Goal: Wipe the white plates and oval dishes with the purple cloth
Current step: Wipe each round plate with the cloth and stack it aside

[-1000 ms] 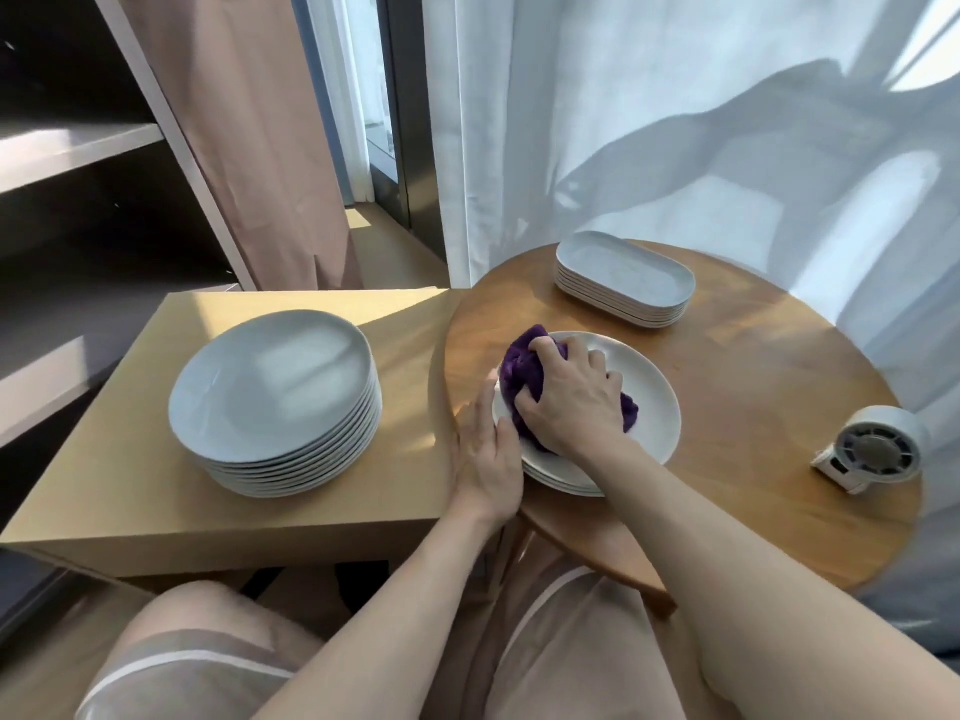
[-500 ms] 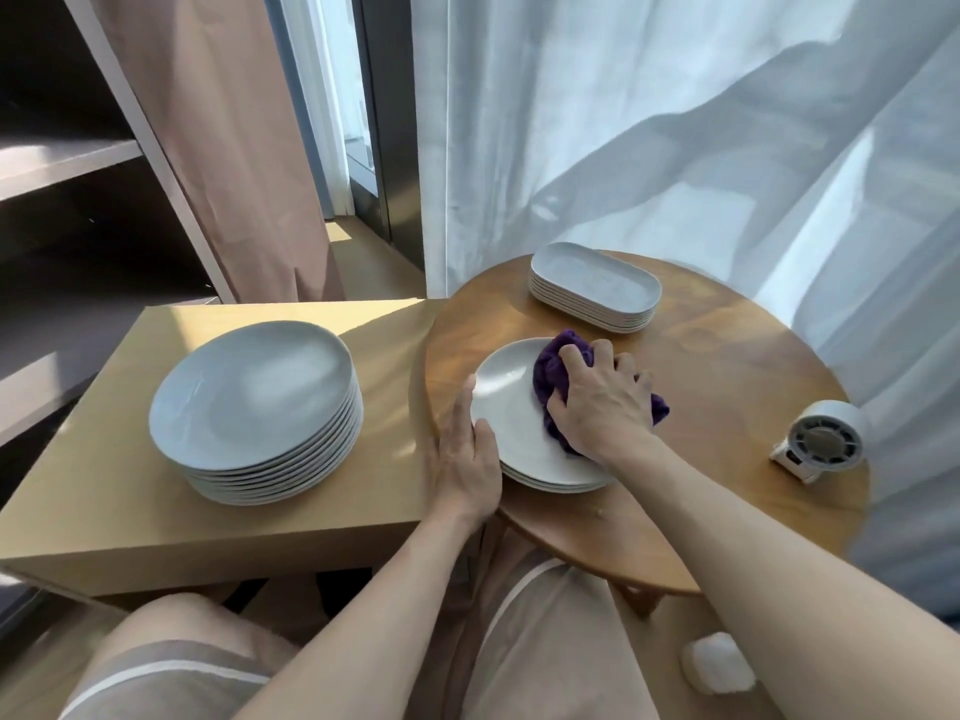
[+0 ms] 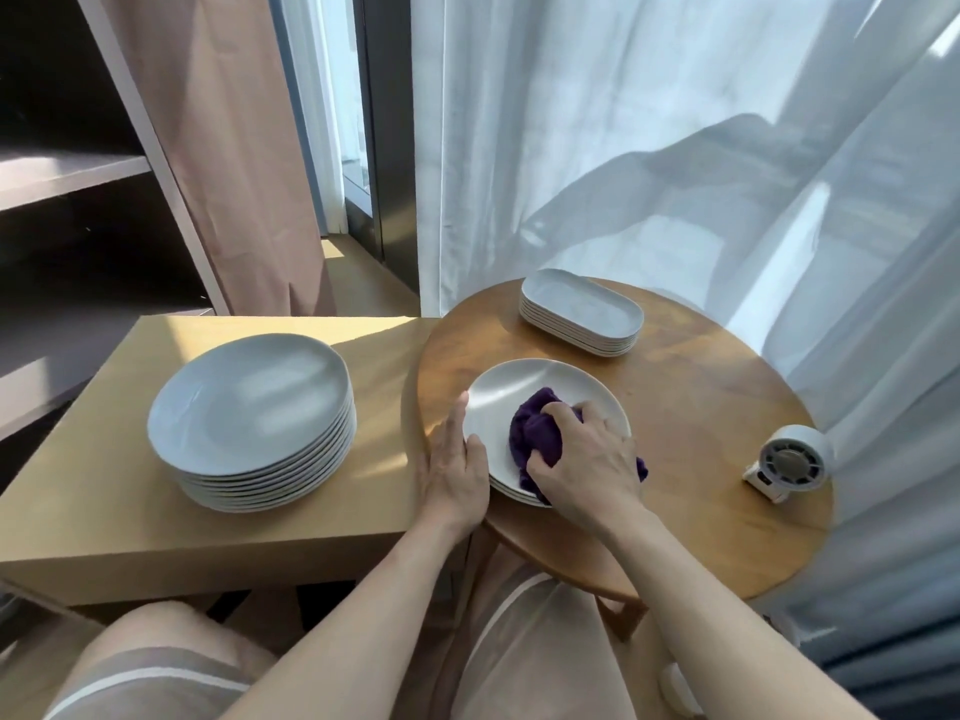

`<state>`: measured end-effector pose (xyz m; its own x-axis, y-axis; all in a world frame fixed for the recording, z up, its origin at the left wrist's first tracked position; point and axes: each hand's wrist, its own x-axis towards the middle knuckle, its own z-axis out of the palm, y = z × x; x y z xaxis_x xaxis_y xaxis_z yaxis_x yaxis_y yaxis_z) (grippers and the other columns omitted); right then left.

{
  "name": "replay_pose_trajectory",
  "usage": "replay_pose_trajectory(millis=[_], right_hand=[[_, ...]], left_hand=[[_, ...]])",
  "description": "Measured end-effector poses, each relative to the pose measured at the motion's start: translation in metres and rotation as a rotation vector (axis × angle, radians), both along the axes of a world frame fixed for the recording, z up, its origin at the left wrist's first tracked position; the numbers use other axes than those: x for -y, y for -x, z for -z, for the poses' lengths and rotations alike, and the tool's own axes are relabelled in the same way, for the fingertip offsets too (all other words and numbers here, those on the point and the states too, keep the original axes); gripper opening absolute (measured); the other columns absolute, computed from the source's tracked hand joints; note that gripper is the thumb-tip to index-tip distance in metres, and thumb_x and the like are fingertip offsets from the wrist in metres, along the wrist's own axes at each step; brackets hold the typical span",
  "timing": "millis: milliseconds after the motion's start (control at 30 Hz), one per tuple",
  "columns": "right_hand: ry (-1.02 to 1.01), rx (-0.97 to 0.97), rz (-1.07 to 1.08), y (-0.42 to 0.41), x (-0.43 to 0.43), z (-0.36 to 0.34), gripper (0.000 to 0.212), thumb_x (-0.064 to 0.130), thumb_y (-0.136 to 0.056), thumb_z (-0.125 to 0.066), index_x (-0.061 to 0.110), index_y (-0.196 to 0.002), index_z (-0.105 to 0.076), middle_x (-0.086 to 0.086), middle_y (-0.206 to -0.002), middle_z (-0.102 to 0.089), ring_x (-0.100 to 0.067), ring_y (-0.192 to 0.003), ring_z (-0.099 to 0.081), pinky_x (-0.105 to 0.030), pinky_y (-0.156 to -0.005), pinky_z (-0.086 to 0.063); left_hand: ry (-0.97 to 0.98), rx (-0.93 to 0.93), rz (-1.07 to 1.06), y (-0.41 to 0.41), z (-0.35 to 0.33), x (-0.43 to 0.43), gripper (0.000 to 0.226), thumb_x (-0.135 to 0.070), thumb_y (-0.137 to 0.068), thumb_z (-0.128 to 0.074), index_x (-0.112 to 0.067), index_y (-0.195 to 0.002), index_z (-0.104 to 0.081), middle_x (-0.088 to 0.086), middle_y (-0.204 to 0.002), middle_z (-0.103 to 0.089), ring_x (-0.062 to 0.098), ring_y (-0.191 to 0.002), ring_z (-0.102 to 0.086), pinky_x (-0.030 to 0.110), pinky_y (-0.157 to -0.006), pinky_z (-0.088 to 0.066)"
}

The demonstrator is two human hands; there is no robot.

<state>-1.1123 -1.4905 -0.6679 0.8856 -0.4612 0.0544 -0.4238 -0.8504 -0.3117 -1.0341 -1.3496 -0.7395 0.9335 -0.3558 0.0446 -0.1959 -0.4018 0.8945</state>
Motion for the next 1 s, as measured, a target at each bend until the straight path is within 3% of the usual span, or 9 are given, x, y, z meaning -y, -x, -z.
replay_pose_trajectory(millis=[133,433,533,600,667,733,833,1000], right_hand=[[-0.180,0.130,0.029,0.009,-0.002,-0.005,0.058,0.055,-0.074,-0.056,0.039,-0.129,-0.056,0.008,-0.122,-0.054,-0.022,-0.107,-0.053,-0.046,-0.098,-0.047],[-0.388,0.293,0.048,0.015,0.006,-0.014,0.047,0.054,-0.062,-0.058,0.050,-0.109,-0.058,0.029,-0.106,-0.052,-0.004,-0.094,-0.058,-0.030,-0.082,-0.048],[-0.415,0.306,0.082,0.011,0.014,-0.019,0.048,0.055,-0.059,-0.056,0.051,-0.107,-0.059,0.027,-0.106,-0.052,-0.010,-0.097,-0.060,-0.033,-0.087,-0.050],[-0.423,0.305,0.088,0.006,0.019,-0.022,0.047,0.053,-0.061,-0.059,0.049,-0.108,-0.060,0.022,-0.109,-0.051,-0.015,-0.102,-0.059,-0.039,-0.094,-0.050],[-0.411,0.313,0.095,0.003,0.025,-0.024,0.047,0.051,-0.064,-0.060,0.045,-0.111,-0.062,0.018,-0.110,-0.052,-0.015,-0.102,-0.058,-0.043,-0.098,-0.049],[-0.411,0.322,0.116,0.001,0.028,-0.024,0.049,0.051,-0.064,-0.060,0.042,-0.112,-0.063,0.015,-0.109,-0.052,-0.015,-0.101,-0.058,-0.044,-0.099,-0.049],[-0.418,0.327,0.135,0.000,0.031,-0.024,0.049,0.052,-0.064,-0.060,0.042,-0.112,-0.063,0.015,-0.108,-0.052,-0.016,-0.099,-0.058,-0.043,-0.099,-0.049],[-0.438,0.322,0.122,-0.002,0.030,-0.024,0.050,0.051,-0.067,-0.060,0.042,-0.115,-0.062,0.015,-0.109,-0.051,-0.016,-0.100,-0.059,-0.043,-0.099,-0.048]], left_hand=[[-0.039,-0.009,0.018,-0.002,-0.001,-0.003,0.054,-0.034,-0.108,-0.027,-0.048,-0.158,-0.013,-0.009,-0.157,-0.036,0.000,-0.132,-0.028,0.035,-0.122,-0.019],[-0.191,0.002,0.016,-0.001,-0.020,-0.004,0.056,-0.032,-0.108,-0.029,-0.042,-0.160,-0.012,-0.007,-0.167,-0.024,0.020,-0.151,-0.025,0.050,-0.123,-0.018],[-0.339,0.205,-0.034,0.000,-0.031,-0.006,0.054,-0.033,-0.105,-0.041,-0.026,-0.157,-0.028,0.002,-0.165,-0.024,0.022,-0.153,-0.019,0.049,-0.124,-0.016],[-0.326,0.422,0.103,0.003,-0.039,-0.009,0.040,-0.035,-0.104,-0.049,-0.022,-0.142,-0.052,0.002,-0.156,-0.041,0.019,-0.149,-0.028,0.045,-0.125,-0.016],[-0.322,0.488,0.286,0.009,-0.045,-0.013,0.036,-0.047,-0.100,-0.048,-0.027,-0.124,-0.065,-0.004,-0.146,-0.055,0.012,-0.145,-0.035,0.034,-0.126,-0.011],[-0.368,0.460,0.402,0.014,-0.048,-0.018,0.046,-0.060,-0.095,-0.040,-0.033,-0.122,-0.066,-0.010,-0.148,-0.053,0.005,-0.147,-0.031,0.028,-0.125,-0.005],[-0.424,0.445,0.419,0.018,-0.044,-0.024,0.054,-0.066,-0.090,-0.040,-0.035,-0.127,-0.065,-0.015,-0.152,-0.048,0.003,-0.149,-0.026,0.035,-0.127,-0.009],[-0.471,0.537,0.371,0.024,-0.039,-0.027,0.042,-0.055,-0.097,-0.057,-0.031,-0.130,-0.067,-0.011,-0.149,-0.054,0.005,-0.140,-0.037,0.041,-0.125,-0.022]])
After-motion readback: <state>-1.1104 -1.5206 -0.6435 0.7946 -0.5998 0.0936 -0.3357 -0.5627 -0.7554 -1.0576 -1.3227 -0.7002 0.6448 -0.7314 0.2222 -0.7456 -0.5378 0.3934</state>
